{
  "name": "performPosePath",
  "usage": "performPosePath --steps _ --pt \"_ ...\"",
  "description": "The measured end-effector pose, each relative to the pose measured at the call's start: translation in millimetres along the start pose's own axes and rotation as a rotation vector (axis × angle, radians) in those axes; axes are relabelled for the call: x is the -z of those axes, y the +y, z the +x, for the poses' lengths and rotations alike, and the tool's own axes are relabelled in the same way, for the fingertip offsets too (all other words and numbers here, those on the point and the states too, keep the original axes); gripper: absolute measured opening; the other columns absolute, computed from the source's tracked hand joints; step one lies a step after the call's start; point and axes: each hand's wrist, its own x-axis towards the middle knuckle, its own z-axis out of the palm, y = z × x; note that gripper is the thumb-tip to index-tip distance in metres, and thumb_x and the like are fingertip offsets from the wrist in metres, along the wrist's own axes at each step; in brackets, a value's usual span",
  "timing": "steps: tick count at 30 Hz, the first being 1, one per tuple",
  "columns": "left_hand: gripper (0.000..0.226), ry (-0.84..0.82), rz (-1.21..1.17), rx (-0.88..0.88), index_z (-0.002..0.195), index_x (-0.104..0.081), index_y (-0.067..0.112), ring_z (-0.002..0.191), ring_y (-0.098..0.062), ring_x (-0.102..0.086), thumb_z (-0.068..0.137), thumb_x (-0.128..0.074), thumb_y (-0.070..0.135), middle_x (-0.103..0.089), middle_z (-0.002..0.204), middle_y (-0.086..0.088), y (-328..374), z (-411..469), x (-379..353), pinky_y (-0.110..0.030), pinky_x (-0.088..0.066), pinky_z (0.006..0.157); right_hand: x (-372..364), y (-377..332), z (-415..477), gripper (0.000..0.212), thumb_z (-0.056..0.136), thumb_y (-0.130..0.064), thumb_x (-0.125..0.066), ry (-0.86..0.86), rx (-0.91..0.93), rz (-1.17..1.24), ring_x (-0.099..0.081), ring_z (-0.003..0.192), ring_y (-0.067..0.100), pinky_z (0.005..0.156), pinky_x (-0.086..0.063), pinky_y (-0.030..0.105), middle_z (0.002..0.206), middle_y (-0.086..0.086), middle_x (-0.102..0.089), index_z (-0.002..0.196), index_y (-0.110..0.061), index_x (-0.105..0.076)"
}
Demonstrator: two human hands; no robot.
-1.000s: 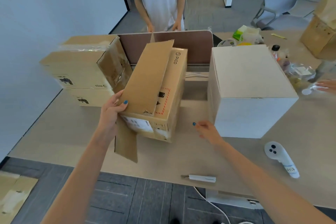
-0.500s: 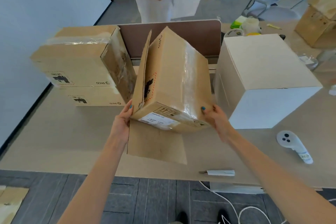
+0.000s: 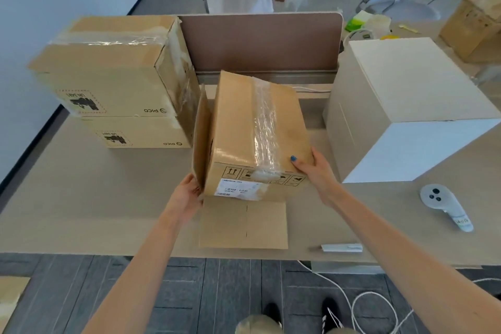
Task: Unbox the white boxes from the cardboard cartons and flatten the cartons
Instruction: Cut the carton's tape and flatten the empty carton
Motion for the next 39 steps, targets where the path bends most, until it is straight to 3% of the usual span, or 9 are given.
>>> performPosePath --steps 5,11,15,18,24,28,31,36,39 --pt "0.025 0.103 0.185 -0.034 0.101 -0.062 0.013 0.103 -0.023 -0.064 0.106 -0.037 0.014 -0.072 0.093 -0.004 4.2 -3.7 13.4 -0.044 -0.05 0.096 -18.6 5.9 1.7 0.048 0.085 -0.021 -0.072 0.038 0.03 -0.097 -0.065 0.097 0.009 0.091 -0.053 0.03 0.11 -0.008 -0.065 0.124 -0.029 -0.044" --pt "0.073 -0.07 0.301 0.001 0.134 -0.056 0.025 0.114 -0.019 -0.066 0.089 -0.025 0.074 -0.07 0.121 -0.005 12.4 -15.6 13.6 -0.034 -0.048 0.085 -34.8 6.3 3.8 0.062 0.084 -0.02 -0.073 0.079 0.077 -0.209 -0.063 0.1 0.013 0.082 -0.055 0.029 0.111 -0.008 -0.061 0.135 -0.021 -0.04" --pt "0.056 -0.078 0.354 0.026 0.134 -0.052 0.025 0.108 -0.014 -0.064 0.09 -0.049 0.059 -0.069 0.12 -0.002 2.6 -16.0 -7.8 -0.028 -0.047 0.078 -40.6 4.8 0.8 0.061 0.087 -0.013 -0.068 0.105 0.099 -0.286 -0.06 0.089 0.008 0.07 -0.05 0.02 0.103 -0.012 -0.056 0.138 -0.019 -0.035" --pt "0.072 0.062 0.3 0.043 0.141 -0.042 0.014 0.11 -0.021 -0.062 0.084 -0.069 0.049 -0.066 0.124 -0.007 -12.7 -1.7 -8.5 -0.045 -0.048 0.1 -41.8 4.8 -0.8 0.066 0.088 -0.014 -0.067 0.113 0.092 -0.317 -0.06 0.094 0.015 0.075 -0.049 0.026 0.112 -0.005 -0.056 0.143 -0.019 -0.03" --pt "0.103 0.157 0.397 -0.024 0.144 -0.036 0.014 0.121 -0.018 -0.053 0.067 -0.076 0.069 -0.057 0.134 -0.001 -19.5 8.3 -11.9 -0.031 -0.039 0.096 -37.8 3.7 9.2 0.069 0.089 -0.02 -0.065 0.107 0.074 -0.371 -0.061 0.097 0.013 0.082 -0.052 0.031 0.119 -0.005 -0.057 0.147 -0.02 -0.026" --pt "0.135 0.33 0.748 -0.097 0.153 -0.023 0.016 0.146 -0.031 -0.024 0.05 -0.06 0.094 -0.029 0.158 -0.01 -13.0 6.8 -13.5 -0.053 -0.025 0.118 -39.3 1.8 7.3 0.067 0.088 -0.032 -0.066 0.155 0.078 -0.481 -0.061 0.098 0.02 0.084 -0.053 0.044 0.118 -0.004 -0.057 0.142 -0.022 -0.027" --pt "0.1 0.384 1.026 -0.26 0.159 -0.012 0.022 0.152 -0.026 0.001 0.084 -0.056 0.071 -0.002 0.166 -0.006 -11.9 -3.8 -19.0 -0.055 -0.011 0.121 -41.6 1.2 -0.5 0.073 0.088 -0.04 -0.063 0.2 0.072 -0.597 -0.058 0.099 0.022 0.084 -0.052 0.049 0.126 -0.004 -0.053 0.145 -0.023 -0.022" --pt "0.058 0.315 1.326 -0.769 0.152 -0.035 0.021 0.152 -0.024 -0.013 0.099 -0.055 0.035 -0.018 0.164 -0.002 -21.6 -13.8 -33.0 -0.048 -0.015 0.122 -32.0 4.7 -13.6 0.058 0.092 -0.028 -0.06 0.201 0.304 -0.898 -0.046 0.123 0.022 0.085 -0.05 0.042 0.147 -0.004 -0.035 0.142 -0.021 -0.033" --pt "0.045 0.216 1.403 -0.947 0.145 -0.047 0.021 0.15 -0.024 -0.022 0.1 -0.048 0.023 -0.03 0.161 -0.003 -38.2 -19.1 -45.9 -0.05 -0.017 0.122 -17.8 8.5 -22.9 0.04 0.094 -0.022 -0.054 0.144 0.494 -1.055 -0.041 0.128 0.021 0.095 -0.046 0.043 0.146 -0.001 -0.039 0.134 -0.016 -0.049"
